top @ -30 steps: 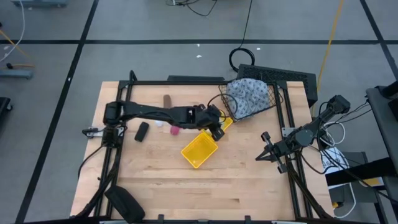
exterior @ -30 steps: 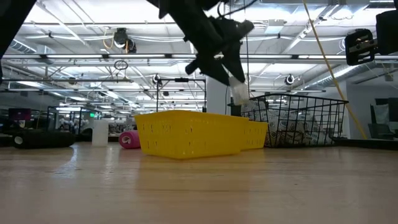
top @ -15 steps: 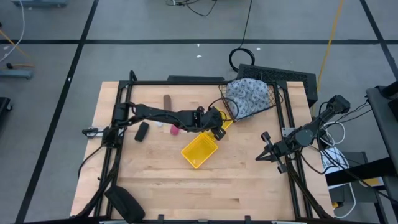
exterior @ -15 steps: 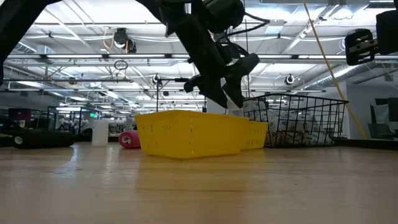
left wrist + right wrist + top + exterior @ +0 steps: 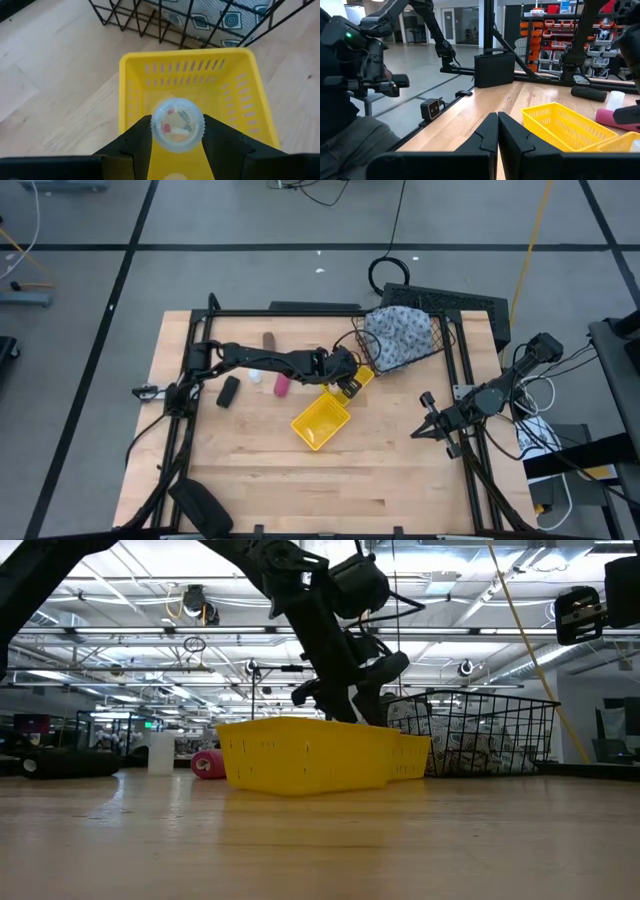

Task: Pick & place medical supplies in basket/bin
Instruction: Put the top white pill bottle into the top yellow basket

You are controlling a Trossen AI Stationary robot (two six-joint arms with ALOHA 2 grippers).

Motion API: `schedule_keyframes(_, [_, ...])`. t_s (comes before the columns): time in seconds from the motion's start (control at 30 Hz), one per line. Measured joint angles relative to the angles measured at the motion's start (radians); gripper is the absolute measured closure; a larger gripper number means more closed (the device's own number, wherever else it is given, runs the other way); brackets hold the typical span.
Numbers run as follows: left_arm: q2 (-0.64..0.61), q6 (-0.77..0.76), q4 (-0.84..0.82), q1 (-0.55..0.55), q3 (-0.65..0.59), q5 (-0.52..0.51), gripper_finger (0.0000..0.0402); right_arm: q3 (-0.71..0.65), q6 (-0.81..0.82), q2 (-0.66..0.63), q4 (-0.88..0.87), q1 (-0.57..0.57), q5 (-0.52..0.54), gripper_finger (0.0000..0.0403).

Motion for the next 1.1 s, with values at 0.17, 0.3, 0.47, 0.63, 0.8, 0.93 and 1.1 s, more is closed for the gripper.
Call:
schedule_keyframes(0.17, [-0.001, -0.001, 0.003, 0.001, 0.0, -0.005, 0.0238, 0.0, 0.0, 0.0, 0.0, 0.0, 0.0, 0.0403])
schedule_keyframes(0.3, [-0.001, -0.001, 0.002, 0.001, 0.0, 0.0, 0.0238, 0.0, 0.0, 0.0, 0.0, 0.0, 0.0, 0.0403])
schedule_keyframes(0.47, [-0.001, 0.015, -0.03, 0.001, 0.0, 0.0, 0.0238, 0.0, 0.0, 0.0, 0.0, 0.0, 0.0, 0.0403])
schedule_keyframes(0.63, [-0.001, 0.018, -0.047, 0.001, 0.0, 0.003, 0.0238, 0.0, 0.0, 0.0, 0.0, 0.0, 0.0, 0.0403])
schedule_keyframes(0.8, [-0.001, 0.018, -0.048, 0.001, 0.0, 0.015, 0.0238, 0.0, 0.0, 0.0, 0.0, 0.0, 0.0, 0.0403])
schedule_keyframes(0.93, [-0.001, 0.019, -0.048, 0.001, 0.0, 0.061, 0.0238, 0.0, 0.0, 0.0, 0.0, 0.0, 0.0, 0.0403])
schedule_keyframes(1.1, [-0.001, 0.019, -0.048, 0.001, 0.0, 0.061, 0.0238, 0.0, 0.0, 0.0, 0.0, 0.0, 0.0, 0.0403])
